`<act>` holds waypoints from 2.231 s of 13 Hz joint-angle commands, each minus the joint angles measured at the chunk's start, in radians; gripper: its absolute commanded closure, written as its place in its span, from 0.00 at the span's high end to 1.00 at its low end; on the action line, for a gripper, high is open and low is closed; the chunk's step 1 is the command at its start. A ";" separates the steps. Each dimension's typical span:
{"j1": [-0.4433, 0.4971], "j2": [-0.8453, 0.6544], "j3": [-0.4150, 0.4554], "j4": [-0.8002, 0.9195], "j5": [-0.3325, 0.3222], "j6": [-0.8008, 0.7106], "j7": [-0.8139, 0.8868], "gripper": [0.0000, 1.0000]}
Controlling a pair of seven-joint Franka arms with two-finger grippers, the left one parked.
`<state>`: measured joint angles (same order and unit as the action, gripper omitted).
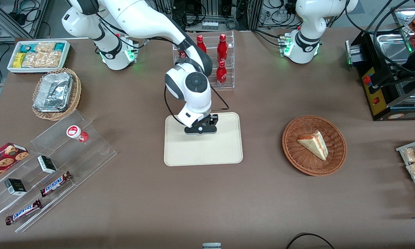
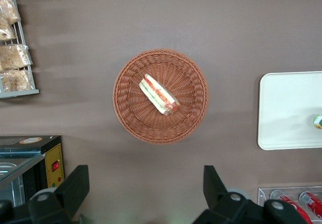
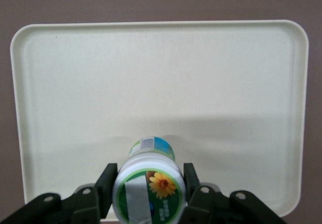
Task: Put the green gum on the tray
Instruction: 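Carry the held gum tub over the cream tray, then lower the gum tub onto the tray and open the right gripper, then raise the open right gripper away from the tray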
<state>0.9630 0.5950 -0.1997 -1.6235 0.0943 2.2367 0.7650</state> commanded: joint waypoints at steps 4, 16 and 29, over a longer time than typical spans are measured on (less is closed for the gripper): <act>0.016 0.046 -0.006 -0.025 0.015 0.067 0.046 0.00; 0.011 -0.001 -0.007 -0.049 0.013 0.037 0.097 1.00; -0.301 -0.538 -0.003 -0.171 0.055 -0.410 -0.195 1.00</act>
<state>0.7247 0.1688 -0.2130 -1.7231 0.1254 1.8994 0.6586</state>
